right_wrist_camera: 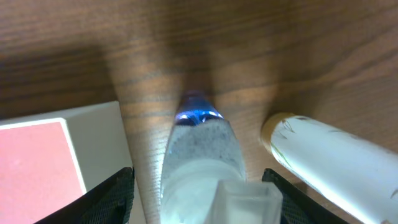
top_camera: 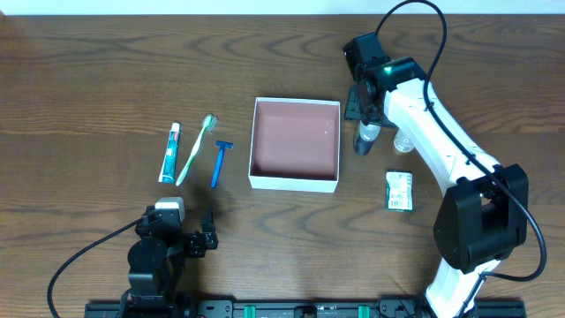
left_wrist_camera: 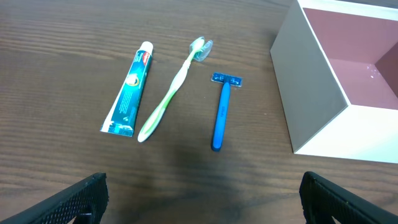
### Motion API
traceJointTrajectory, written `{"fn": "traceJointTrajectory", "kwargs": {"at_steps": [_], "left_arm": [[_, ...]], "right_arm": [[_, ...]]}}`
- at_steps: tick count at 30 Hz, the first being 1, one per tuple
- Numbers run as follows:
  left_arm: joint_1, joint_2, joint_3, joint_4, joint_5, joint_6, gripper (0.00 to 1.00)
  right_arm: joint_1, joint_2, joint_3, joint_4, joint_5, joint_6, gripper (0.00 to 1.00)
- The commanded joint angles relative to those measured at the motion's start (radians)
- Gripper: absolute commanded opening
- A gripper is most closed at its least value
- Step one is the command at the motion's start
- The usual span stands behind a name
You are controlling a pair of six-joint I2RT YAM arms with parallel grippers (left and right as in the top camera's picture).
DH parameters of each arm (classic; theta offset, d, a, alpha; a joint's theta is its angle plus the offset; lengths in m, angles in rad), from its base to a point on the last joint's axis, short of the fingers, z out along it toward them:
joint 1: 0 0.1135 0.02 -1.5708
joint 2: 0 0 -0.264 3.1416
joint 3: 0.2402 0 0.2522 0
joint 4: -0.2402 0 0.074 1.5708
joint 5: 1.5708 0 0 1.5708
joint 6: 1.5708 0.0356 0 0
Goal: Pack container
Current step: 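Reach the right gripper to the clear bottle and grasp it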
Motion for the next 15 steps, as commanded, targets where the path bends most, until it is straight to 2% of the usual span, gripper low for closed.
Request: {"fn": "traceJointTrajectory", "kwargs": {"at_steps": [1, 7, 15], "left_arm": [[0.005, -0.006, -0.012, 0.001, 0.006, -0.001, 0.98], [0.005, -0.006, -0.012, 0.001, 0.006, -0.001, 0.98], [0.005, -0.006, -0.012, 0.001, 0.006, -0.002, 0.98]], "right_arm": [[-0.004, 0.004, 0.008, -0.018, 0.010, -0.004, 0.63], [-0.004, 0.004, 0.008, -0.043, 0.006, -0.005, 0.62], [-0.004, 0.002, 0.009, -0.039, 0.003, -0.005, 0.38]]}}
